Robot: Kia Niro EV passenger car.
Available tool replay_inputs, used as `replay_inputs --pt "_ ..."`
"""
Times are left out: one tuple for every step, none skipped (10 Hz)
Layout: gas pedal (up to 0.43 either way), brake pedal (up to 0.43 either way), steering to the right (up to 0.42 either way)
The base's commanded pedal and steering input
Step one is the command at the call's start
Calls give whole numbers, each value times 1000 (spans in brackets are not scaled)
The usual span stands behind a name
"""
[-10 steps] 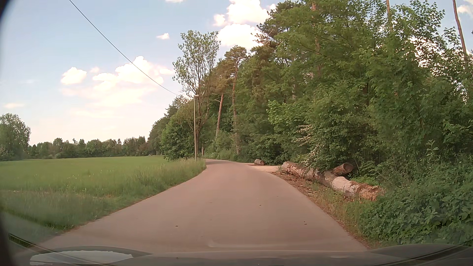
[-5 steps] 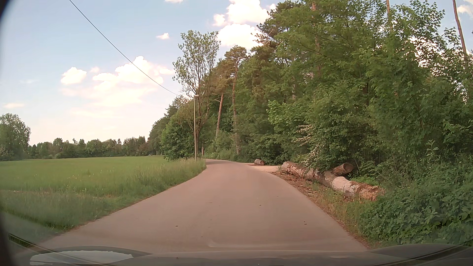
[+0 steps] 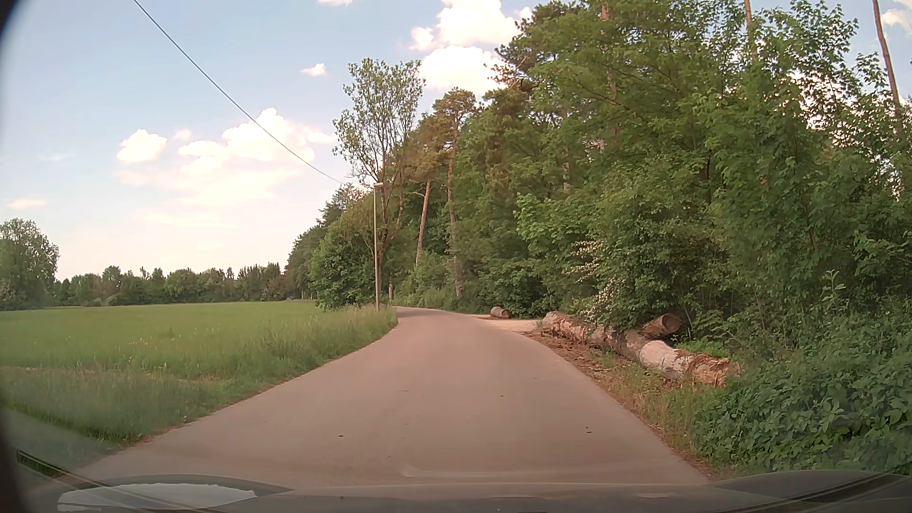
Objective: Follow the waypoints while adhering to traffic rules and regulations
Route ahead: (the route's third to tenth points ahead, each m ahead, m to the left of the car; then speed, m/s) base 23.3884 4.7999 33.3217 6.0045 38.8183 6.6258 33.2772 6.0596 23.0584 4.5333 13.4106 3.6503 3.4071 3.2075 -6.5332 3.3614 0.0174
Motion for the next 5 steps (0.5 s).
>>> replay_inputs --pt "0 439 7" --pt "0 463 7" --pt "0 500 7" --pt "0 506 7" --pt "0 518 7"
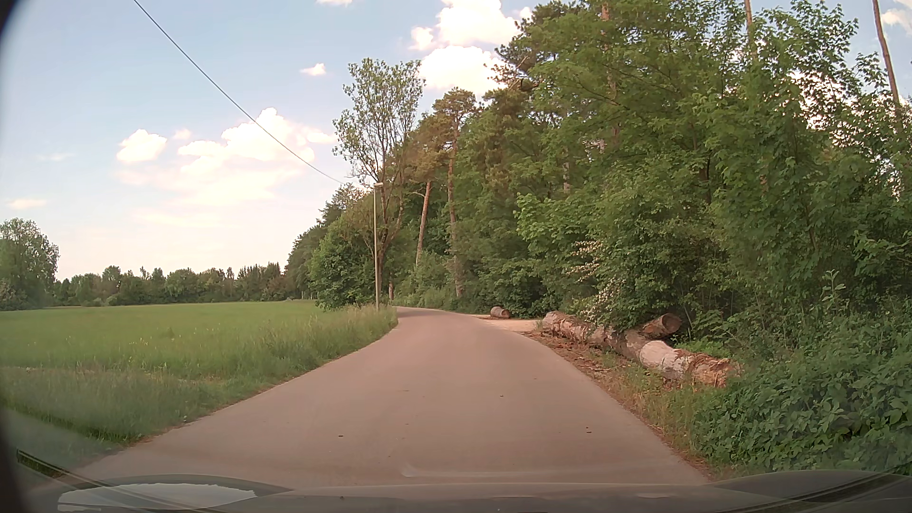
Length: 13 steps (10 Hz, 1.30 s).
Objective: Follow the waypoints while adhering to traffic rules and regulations
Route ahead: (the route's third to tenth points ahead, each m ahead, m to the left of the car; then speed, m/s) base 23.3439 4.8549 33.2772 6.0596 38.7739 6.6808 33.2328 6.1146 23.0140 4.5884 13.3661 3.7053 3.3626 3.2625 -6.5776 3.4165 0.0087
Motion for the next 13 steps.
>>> replay_inputs --pt "0 518 7" --pt "0 518 7" --pt "0 518 7" --pt "0 512 7" --pt "0 512 7" --pt "0 512 7" --pt "0 506 7" --pt "0 506 7" --pt "0 500 7" --pt "0 494 6" --pt "0 482 7" --pt "0 482 6" --pt "0 482 6"
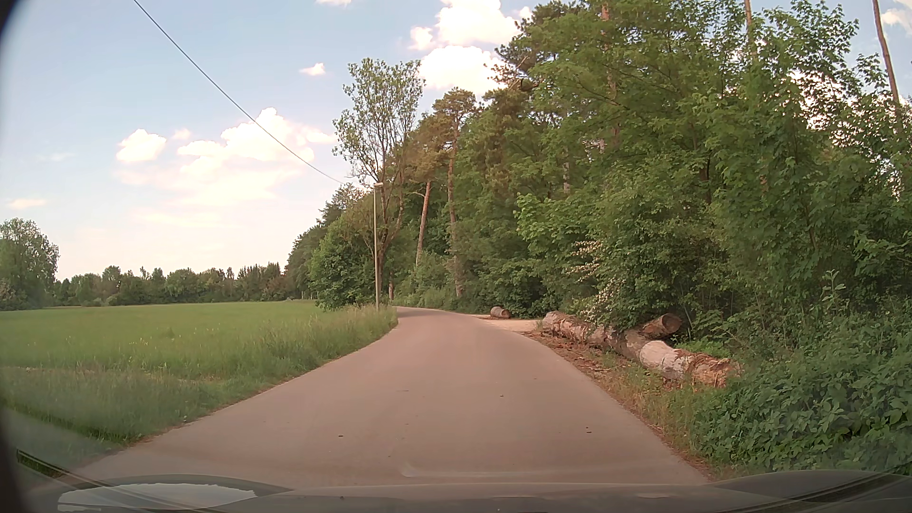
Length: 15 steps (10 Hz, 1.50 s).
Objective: Follow the waypoints while adhering to traffic rules and regulations
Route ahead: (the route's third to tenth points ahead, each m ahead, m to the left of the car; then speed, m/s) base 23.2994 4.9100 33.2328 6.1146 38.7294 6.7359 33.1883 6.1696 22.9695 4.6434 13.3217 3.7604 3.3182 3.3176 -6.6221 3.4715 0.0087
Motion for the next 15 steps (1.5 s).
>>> replay_inputs --pt "0 482 5" --pt "0 482 5" --pt "0 476 5" --pt "0 476 4" --pt "0 470 2" --pt "0 470 2" --pt "0 463 2" --pt "0 451 2" --pt "0 445 2" --pt "0 445 2" --pt "0 439 2" --pt "0 439 2" --pt "0 439 2" --pt "0 433 2" --pt "0 433 2"
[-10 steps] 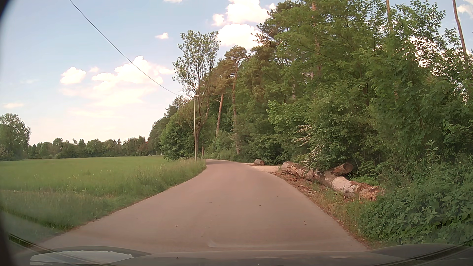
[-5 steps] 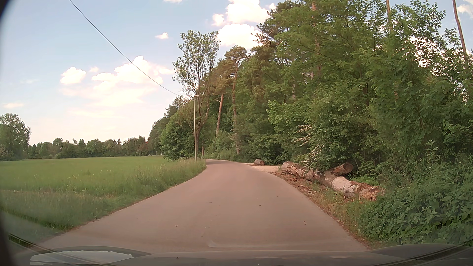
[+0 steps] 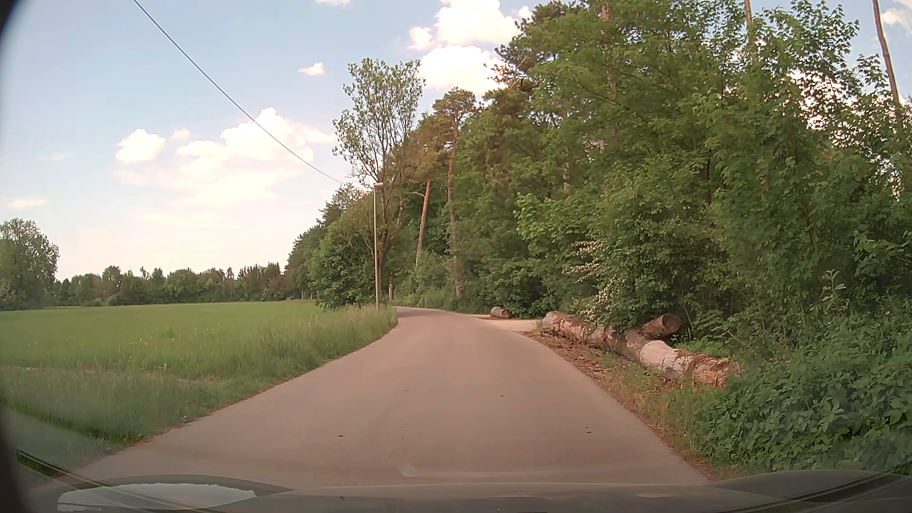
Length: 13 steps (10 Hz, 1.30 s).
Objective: Follow the waypoints while adhering to traffic rules and regulations
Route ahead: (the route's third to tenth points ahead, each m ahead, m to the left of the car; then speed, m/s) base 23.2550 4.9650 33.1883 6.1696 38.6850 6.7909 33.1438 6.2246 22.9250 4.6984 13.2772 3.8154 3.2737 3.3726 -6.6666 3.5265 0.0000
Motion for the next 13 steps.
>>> replay_inputs --pt "0 433 2" --pt "0 433 2" --pt "0 427 2" --pt "0 427 2" --pt "0 427 2" --pt "0 427 2" --pt "0 427 2" --pt "0 427 2" --pt "0 427 2" --pt "0 427 2" --pt "0 427 2" --pt "0 427 2" --pt "0 427 2"
